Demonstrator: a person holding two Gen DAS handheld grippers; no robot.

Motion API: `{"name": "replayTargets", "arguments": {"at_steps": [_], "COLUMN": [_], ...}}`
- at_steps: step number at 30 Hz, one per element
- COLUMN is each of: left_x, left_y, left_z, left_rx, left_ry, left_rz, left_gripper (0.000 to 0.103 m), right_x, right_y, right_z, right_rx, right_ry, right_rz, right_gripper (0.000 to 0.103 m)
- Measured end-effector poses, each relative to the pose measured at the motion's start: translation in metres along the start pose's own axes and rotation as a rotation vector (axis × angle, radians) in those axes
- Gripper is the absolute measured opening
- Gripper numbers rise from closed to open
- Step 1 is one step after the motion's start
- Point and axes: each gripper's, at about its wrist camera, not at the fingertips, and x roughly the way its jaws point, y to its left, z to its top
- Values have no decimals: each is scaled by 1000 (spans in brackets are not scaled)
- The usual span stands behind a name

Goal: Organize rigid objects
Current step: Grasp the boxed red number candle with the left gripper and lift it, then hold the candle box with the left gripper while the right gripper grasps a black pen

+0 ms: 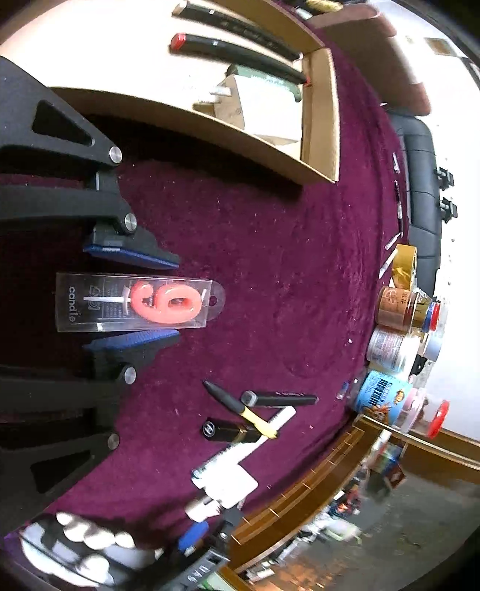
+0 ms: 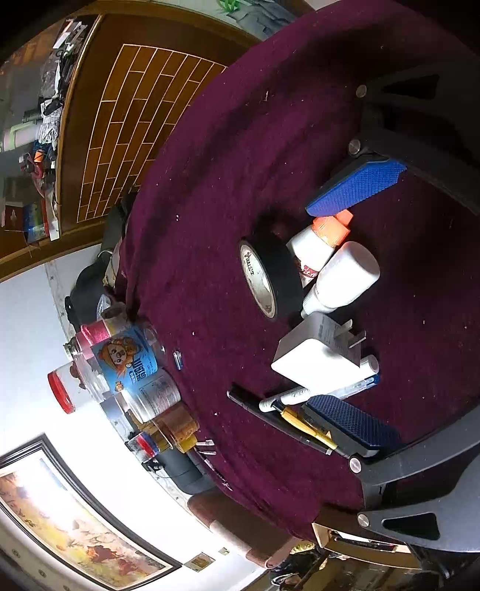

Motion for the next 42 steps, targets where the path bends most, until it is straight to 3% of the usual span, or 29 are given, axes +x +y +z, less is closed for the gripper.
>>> {"name": "replayTargets", "arguments": {"at_steps": [4, 8, 17, 23, 26, 29, 32, 35, 42], "left_x": [-1, -3, -2, -1, -1, -1, -1, -2, -3], "left_y": [5, 13, 11, 9, 11, 11, 13, 16, 21], "left_z": [0, -1, 0, 0, 0, 0, 0, 0, 0], "left_rx": [-20, -60, -50, -47, -54, -55, -65, -74, -95], "left_ry": [-4, -9, -8, -8, -9, -9, -10, -10, -14], "left_rz": [-47, -95, -71, -62, -69, -70, -81, -93, -124], "left_gripper": [35, 35, 34, 34, 33, 33, 33, 33, 34], "right_x": [-6, -11, 13, 42, 74, 115, 153, 165, 146], "right_y": [13, 32, 51, 101, 126, 137, 137, 152, 183], "right_z": [7, 23, 42, 58, 65, 70, 70, 66, 30], "right_rx": [-85, -185, -261, -318, -349, -349, -282, -299, -453], "right_ry": [-2, 24, 160, 226, 272, 338, 434, 473, 488], "right_rz": [-63, -57, -19, 31, 28, -38, -68, -69, -106], "right_gripper": [98, 98, 93, 92, 81, 76, 56, 47, 47]}}
